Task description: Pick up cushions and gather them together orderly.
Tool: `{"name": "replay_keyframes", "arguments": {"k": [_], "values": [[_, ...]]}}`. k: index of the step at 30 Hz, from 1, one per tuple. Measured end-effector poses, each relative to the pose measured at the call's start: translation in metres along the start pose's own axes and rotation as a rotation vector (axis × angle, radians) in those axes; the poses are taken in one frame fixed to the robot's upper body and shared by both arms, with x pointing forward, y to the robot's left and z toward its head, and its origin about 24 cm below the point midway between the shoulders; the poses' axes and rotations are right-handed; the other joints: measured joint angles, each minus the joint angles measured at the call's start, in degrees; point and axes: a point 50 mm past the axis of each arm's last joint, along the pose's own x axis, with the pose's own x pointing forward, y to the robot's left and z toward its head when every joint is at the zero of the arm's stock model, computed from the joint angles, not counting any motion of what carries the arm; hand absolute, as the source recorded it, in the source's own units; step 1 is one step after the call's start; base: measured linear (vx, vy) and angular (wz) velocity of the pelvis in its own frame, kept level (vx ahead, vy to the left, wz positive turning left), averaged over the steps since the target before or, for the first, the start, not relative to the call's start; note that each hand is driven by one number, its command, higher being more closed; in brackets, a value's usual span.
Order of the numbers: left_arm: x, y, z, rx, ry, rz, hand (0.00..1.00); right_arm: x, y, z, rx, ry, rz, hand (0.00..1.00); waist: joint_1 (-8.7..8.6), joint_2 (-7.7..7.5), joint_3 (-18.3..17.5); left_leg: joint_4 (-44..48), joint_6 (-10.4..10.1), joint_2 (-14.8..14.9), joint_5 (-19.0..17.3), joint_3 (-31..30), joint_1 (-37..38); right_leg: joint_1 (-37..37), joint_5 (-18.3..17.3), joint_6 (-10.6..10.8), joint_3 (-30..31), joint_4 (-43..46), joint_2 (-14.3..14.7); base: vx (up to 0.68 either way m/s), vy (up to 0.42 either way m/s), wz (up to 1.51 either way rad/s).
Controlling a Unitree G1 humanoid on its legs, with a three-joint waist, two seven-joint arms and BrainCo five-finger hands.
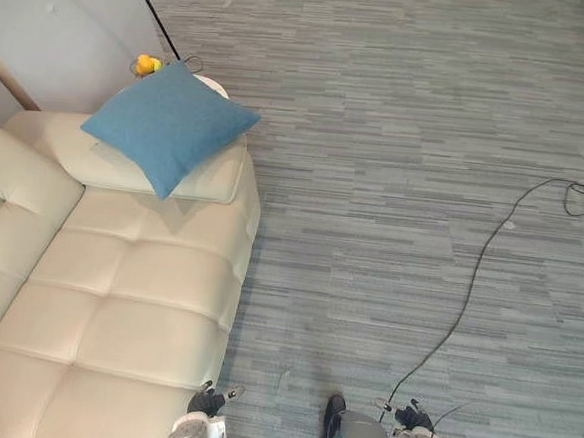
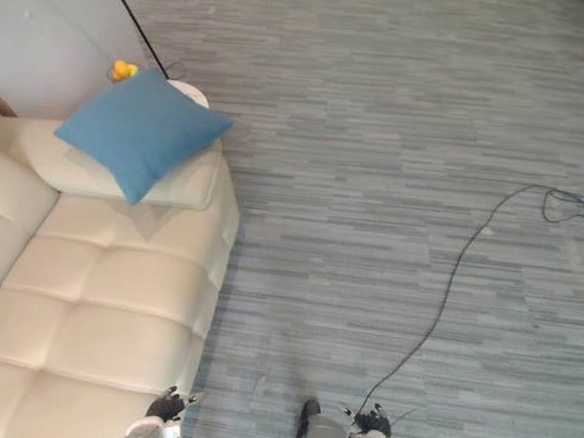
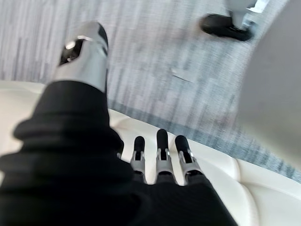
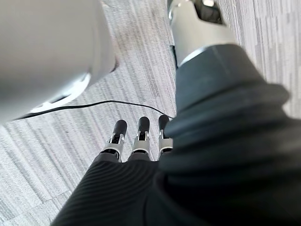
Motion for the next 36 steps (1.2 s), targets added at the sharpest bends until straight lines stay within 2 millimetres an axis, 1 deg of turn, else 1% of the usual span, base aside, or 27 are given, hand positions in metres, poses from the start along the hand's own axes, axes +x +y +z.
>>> {"name": "replay_keyframes", "arguments": {"k": [2, 3, 5, 6, 8, 9, 10, 11, 13, 14, 15, 16, 18, 19, 21, 23, 24, 25, 27, 28, 29, 30, 31, 32, 34, 35, 36], "values": [[0.0, 0.0, 0.007, -0.001, -0.033, -0.004, 0.0, 0.0, 0.003, 0.0, 0.001, 0.001, 0.002, 0.0, 0.78, -0.54, 0.3, 5.6, 1.7, 1.7, -4.9, 6.4, -5.8, 7.5, -0.4, -0.4, -0.2, -5.2, 0.0, 0.43, -0.132, 0.06], [0.0, 0.0, 0.008, -0.002, -0.04, -0.006, 0.0, 0.001, 0.005, 0.004, 0.002, -0.008, 0.004, 0.0, 0.85, -0.64, 0.3, 3.2, 2.6, 1.6, -6.1, 9.3, -8.0, 10.0, -0.4, -0.4, -0.2, -7.4, -0.1, 0.51, -0.119, -0.11], [0.0, 0.0, 0.01, -0.003, -0.048, -0.005, 0.0, 0.003, 0.011, 0.014, 0.009, -0.033, 0.016, 0.0, 1.25, -0.61, 0.4, -10.8, 2.9, -0.2, -6.7, 13.6, -11.5, 13.5, -0.4, 0.1, 0.0, -11.6, -0.3, 0.42, -0.04, -0.15], [0.001, -0.001, 0.012, -0.001, -0.054, -0.005, 0.0, 0.003, 0.012, 0.017, 0.012, -0.038, 0.017, 0.0, 1.57, -0.69, 0.4, -19.9, 3.1, -1.9, -4.9, 14.3, -12.0, 14.9, -0.8, 0.7, 0.2, -12.9, -0.6, 0.44, 0.03, -0.09], [0.001, -0.001, 0.011, 0.01, -0.052, -0.006, 0.0, 0.004, 0.005, 0.016, 0.01, -0.035, 0.001, 0.0, 2.35, -0.43, 0.4, -37.9, 2.7, -4.9, 3.4, 14.0, -11.5, 18.9, -2.2, 2.9, 0.4, -15.7, -0.5, 0.53, 0.104, -0.17], [0.001, 0.0, 0.011, 0.013, -0.05, -0.004, 0.0, 0.004, 0.004, 0.014, 0.008, -0.028, -0.001, 0.0, 2.82, -0.46, 0.4, -38.9, 3.3, -5.2, 7.3, 13.6, -11.4, 20.0, -2.7, 3.8, 0.8, -16.1, -0.5, 0.51, 0.151, -0.36], [0.002, 0.005, 0.011, 0.023, -0.046, 0.008, 0.0, 0.004, 0.005, 0.013, 0.006, -0.019, -0.001, 0.0, 3.18, -1.22, 0.3, -38.5, 6.7, -6.3, 10.5, 13.2, -10.5, 21.3, -3.3, 4.8, 1.7, -16.2, -1.3, 0.53, 0.143, -0.14], [0.002, 0.012, 0.011, 0.038, -0.041, 0.02, 0.0, 0.004, 0.007, 0.012, 0.005, -0.016, 0.007, 0.0, 2.72, -2.91, -0.3, -37.5, 8.6, -8.1, 8.2, 13.0, -10.2, 21.3, -3.4, 5.1, 1.7, -14.4, -3.2, 0.53, 0.142, -0.05], [0.002, 0.014, 0.011, 0.042, -0.039, 0.026, 0.0, 0.004, 0.004, 0.008, 0.002, -0.001, -0.002, 0.0, 2.97, -3.23, -0.3, -34.1, 9.4, -8.2, 5.1, 13.3, -9.6, 17.9, -3.7, 5.8, 3.8, -4.0, -4.2, 0.47, 0.149, 0.06], [0.002, 0.017, 0.007, 0.047, -0.022, 0.034, 0.0, 0.003, 0.004, 0.005, 0.003, 0.011, -0.004, 0.0, 3.01, -3.51, -0.2, -33.8, 9.3, -8.5, 3.0, 13.3, -7.2, 14.6, -3.0, 9.1, 4.6, 7.1, -5.3, 0.51, 0.174, 0.02], [0.002, 0.019, 0.004, 0.046, -0.007, 0.038, 0.0, 0.002, 0.003, 0.0, -0.002, 0.022, -0.005, 0.0, 2.77, -3.62, 0.0, -34.0, 9.4, -8.9, 0.9, 13.1, -3.8, 9.6, -1.2, 13.8, 5.1, 20.7, -7.1, 0.52, 0.158, 0.05], [0.002, 0.02, 0.002, 0.051, 0.004, 0.041, 0.0, 0.002, 0.004, 0.0, -0.004, 0.022, 0.0, 0.0, 2.76, -3.54, 0.1, -34.3, 9.3, -9.1, -0.2, 13.0, -1.3, 7.1, -1.8, 13.8, 4.7, 27.3, -8.1, 0.52, 0.146, 0.04], [0.001, 0.023, -0.002, 0.079, 0.017, 0.041, 0.0, 0.002, 0.007, 0.001, -0.02, 0.015, 0.014, 0.0, 2.74, -2.86, 0.3, -38.4, 8.9, -9.0, -1.1, 13.1, 7.2, 2.8, -5.5, 10.1, 0.5, 30.4, -10.4, 0.49, 0.094, 0.02], [0.001, 0.023, -0.002, 0.079, 0.016, 0.042, 0.0, 0.002, 0.008, 0.003, -0.021, 0.01, 0.019, 0.0, 2.7, -2.71, 0.3, -39.7, 8.9, -8.8, -1.1, 12.9, 8.8, 1.6, -6.0, 9.3, -0.6, 28.6, -10.4, 0.46, 0.023, 0.13], [0.001, 0.022, 0.0, 0.077, 0.009, 0.044, 0.0, 0.003, 0.011, 0.007, -0.029, 0.0, 0.032, 0.0, 2.14, -2.29, 0.1, -41.5, 8.0, -7.7, -1.6, 11.2, 11.1, -2.8, -5.6, 8.6, -1.9, 15.1, -8.9, 0.34, -0.077, 0.37], [0.001, 0.024, -0.001, 0.078, 0.014, 0.051, 0.0, 0.003, 0.011, 0.006, -0.029, 0.004, 0.03, 0.0, 1.26, -2.65, 0.0, -41.5, 6.6, -6.9, -2.9, 8.9, 11.5, -4.5, -1.2, 8.4, 1.8, 3.5, -6.5, 0.34, -0.175, 0.7], [0.0, 0.028, -0.006, 0.079, 0.027, 0.063, 0.0, 0.001, 0.008, -0.001, -0.028, 0.021, 0.023, 0.0, 0.46, -4.06, 0.0, -41.1, 5.2, -7.6, -4.7, 6.7, 12.1, -4.6, 4.9, 8.4, 6.6, -3.5, -5.8, 0.4, -0.296, 0.89], [-0.001, 0.03, -0.008, 0.081, 0.036, 0.07, 0.0, 0.001, 0.006, -0.005, -0.029, 0.033, 0.018, 0.0, 0.15, -5.23, -0.1, -40.7, 4.6, -8.1, -5.9, 5.6, 12.9, -4.5, 9.3, 8.2, 8.3, -3.2, -5.9, 0.4, -0.327, 0.84], [-0.004, 0.025, -0.018, 0.019, 0.063, 0.079, 0.0, -0.001, -0.007, -0.016, -0.005, 0.068, -0.021, 0.0, 0.32, -2.79, -1.4, -38.0, 3.1, -5.9, -7.4, 3.1, 13.5, -4.4, 4.6, 6.2, 6.0, 1.3, -4.8, 0.33, -0.266, 0.48], [-0.005, 0.024, -0.021, -0.016, 0.069, 0.085, 0.0, 0.0, -0.006, -0.012, -0.006, 0.06, -0.02, 0.0, 0.1, -2.24, -1.7, -31.8, 2.6, -4.9, -8.1, 3.1, 10.5, -4.1, 2.8, 5.8, 4.9, 1.5, -4.7, 0.31, -0.249, 0.45], [-0.004, 0.023, -0.017, -0.046, 0.052, 0.091, 0.0, 0.0, -0.005, -0.01, -0.005, 0.048, -0.018, 0.0, -0.14, -1.97, -1.4, -20.1, 2.0, -3.3, -7.8, 3.3, 4.6, -2.6, 2.0, 5.3, 3.0, 0.8, -4.7, 0.3, -0.238, 0.52], [-0.004, 0.019, -0.015, -0.059, 0.045, 0.086, 0.0, 0.0, -0.006, -0.009, -0.005, 0.041, -0.021, 0.0, 0.01, -1.18, -1.1, -12.5, 0.2, -1.6, -6.6, 3.5, 1.0, -1.0, 1.6, 4.8, 2.1, -0.1, -4.1, 0.27, -0.239, 0.49], [-0.005, 0.018, -0.015, -0.065, 0.042, 0.082, 0.0, 0.0, -0.008, -0.009, -0.009, 0.041, -0.028, 0.0, 0.43, -0.32, -0.9, -4.8, 0.2, 0.9, -5.8, 5.4, -2.4, 1.5, 1.0, 3.5, 1.3, -1.0, -3.2, 0.28, -0.152, 0.41], [-0.005, 0.017, -0.014, -0.064, 0.036, 0.08, 0.0, 0.0, -0.007, -0.009, -0.011, 0.04, -0.029, 0.0, 0.64, -0.27, -0.7, -2.1, 1.4, 2.5, -6.6, 8.3, -4.1, 4.7, 0.4, 3.3, 0.3, -2.5, -3.1, 0.29, -0.119, 0.34], [-0.004, 0.017, -0.013, -0.053, 0.031, 0.075, 0.0, 0.001, -0.006, -0.007, -0.009, 0.034, -0.026, 0.0, 0.93, -0.38, -0.8, -5.9, 2.1, 2.8, -7.0, 11.8, -5.6, 7.6, 0.5, 3.5, -0.9, -5.9, -3.3, 0.22, -0.066, 0.2], [-0.004, 0.017, -0.012, -0.048, 0.027, 0.074, 0.0, 0.001, -0.005, -0.005, -0.009, 0.031, -0.023, 0.0, 1.05, -0.38, -0.8, -11.1, 2.3, 2.4, -6.9, 13.4, -6.2, 8.8, 0.8, 4.0, -1.3, -7.8, -3.4, 0.32, -0.001, 0.24], [-0.003, 0.016, -0.01, -0.028, 0.021, 0.065, 0.0, 0.001, -0.005, -0.004, -0.01, 0.029, -0.022, 0.0, 1.06, -0.39, -0.8, -22.6, 3.3, 0.9, -4.5, 15.0, -6.6, 10.3, 1.5, 5.2, -2.9, -9.8, -3.9, 0.33, 0.047, 0.29]]}}
